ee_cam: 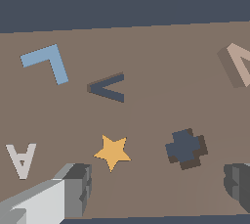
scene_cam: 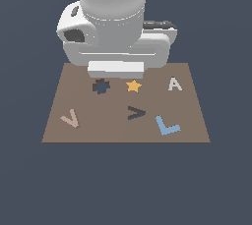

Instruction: Insert a designated object into the corresponding slot on a board.

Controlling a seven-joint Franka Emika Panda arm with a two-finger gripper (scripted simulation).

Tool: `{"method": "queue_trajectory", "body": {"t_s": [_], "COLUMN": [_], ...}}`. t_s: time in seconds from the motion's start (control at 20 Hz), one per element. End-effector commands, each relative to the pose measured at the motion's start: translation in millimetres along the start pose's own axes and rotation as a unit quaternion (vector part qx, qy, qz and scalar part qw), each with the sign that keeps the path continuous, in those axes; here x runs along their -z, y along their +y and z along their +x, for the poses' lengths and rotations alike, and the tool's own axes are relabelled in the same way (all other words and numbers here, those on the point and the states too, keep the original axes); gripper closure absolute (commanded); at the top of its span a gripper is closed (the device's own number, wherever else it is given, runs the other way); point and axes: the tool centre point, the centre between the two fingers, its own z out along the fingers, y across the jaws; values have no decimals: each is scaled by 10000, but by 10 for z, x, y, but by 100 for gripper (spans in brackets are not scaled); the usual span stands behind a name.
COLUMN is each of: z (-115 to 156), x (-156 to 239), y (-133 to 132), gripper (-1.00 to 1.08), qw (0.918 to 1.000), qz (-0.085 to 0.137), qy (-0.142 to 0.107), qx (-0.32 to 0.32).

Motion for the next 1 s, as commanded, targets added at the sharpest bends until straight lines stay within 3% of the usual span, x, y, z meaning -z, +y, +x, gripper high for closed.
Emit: {"method": "queue_trajectory", "body": {"t_s": [0.0,0.45,0.95], "z": [0,15,102], "x": [0,-51,-229], "y": [0,91,405], "gripper": [-92,-92,-92], "qw": [10000,9998,9955], "qz": [0,-7,-29], "qy": [0,6,27], "qx": [0,210,944]}}
